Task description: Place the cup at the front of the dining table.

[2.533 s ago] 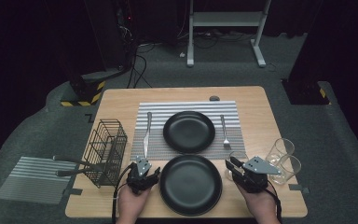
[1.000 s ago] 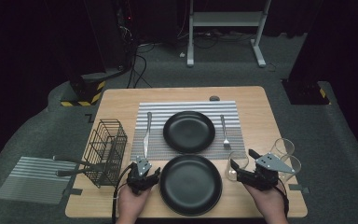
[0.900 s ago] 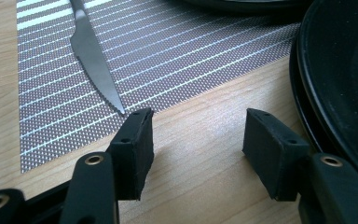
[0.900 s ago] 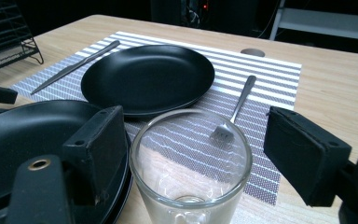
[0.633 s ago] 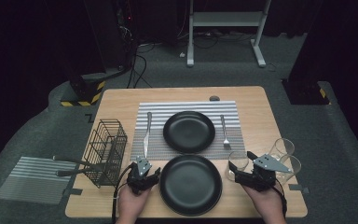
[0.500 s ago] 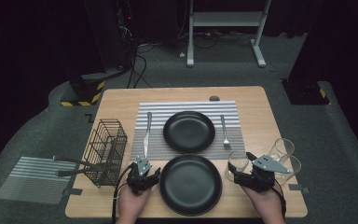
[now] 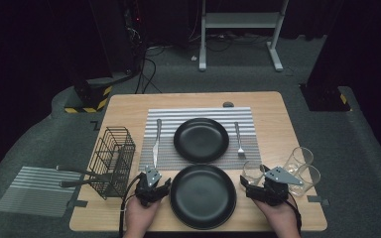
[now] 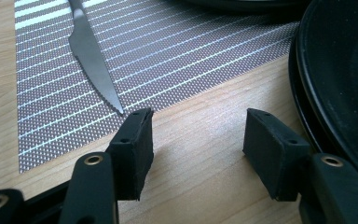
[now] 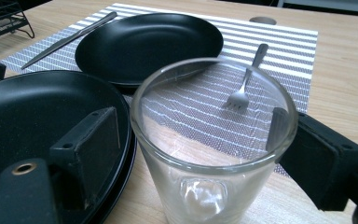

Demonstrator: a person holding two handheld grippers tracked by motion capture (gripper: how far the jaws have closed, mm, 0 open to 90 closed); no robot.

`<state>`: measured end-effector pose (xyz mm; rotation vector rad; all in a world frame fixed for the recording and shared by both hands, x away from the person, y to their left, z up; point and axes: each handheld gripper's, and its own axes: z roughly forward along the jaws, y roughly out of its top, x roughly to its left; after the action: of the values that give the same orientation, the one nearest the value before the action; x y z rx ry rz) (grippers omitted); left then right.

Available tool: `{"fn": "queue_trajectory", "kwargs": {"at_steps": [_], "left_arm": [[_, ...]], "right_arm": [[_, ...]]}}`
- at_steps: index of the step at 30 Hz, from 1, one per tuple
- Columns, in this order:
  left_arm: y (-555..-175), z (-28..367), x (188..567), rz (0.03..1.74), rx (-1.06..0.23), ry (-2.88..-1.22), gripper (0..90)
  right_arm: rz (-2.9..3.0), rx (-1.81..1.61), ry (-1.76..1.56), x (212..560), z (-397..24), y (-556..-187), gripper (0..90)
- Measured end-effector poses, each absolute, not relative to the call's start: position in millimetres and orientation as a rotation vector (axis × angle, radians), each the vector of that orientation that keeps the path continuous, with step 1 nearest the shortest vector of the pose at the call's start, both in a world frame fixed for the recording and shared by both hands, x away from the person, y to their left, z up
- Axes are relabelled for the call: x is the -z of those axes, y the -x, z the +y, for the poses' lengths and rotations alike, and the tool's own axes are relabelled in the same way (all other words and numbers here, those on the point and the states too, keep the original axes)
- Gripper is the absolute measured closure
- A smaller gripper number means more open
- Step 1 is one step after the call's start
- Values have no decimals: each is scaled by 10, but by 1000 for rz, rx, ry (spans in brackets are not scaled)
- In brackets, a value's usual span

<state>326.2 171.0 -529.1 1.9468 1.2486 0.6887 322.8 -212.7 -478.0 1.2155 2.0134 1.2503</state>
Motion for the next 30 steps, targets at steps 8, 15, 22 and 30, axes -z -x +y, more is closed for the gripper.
{"fn": "queue_trajectory", "kwargs": {"at_steps": [8,15,22,30], "left_arm": [[-3262,1708,5292,1251,-687,-1942,424],[-3254,1693,5297,1273,-679,-1929,424],[-3254,1690,5297,1273,-678,-1933,423],[-3254,1690,5298,1272,-677,-1932,421]], "right_arm": [[1989,-1265,-1220,4822,-2137,-3242,185],[1984,-1259,-1210,4831,-2137,-3246,225],[1977,-1249,-1200,4827,-2123,-3241,280],[1984,-1240,-1189,4821,-2124,-3248,283]]}}
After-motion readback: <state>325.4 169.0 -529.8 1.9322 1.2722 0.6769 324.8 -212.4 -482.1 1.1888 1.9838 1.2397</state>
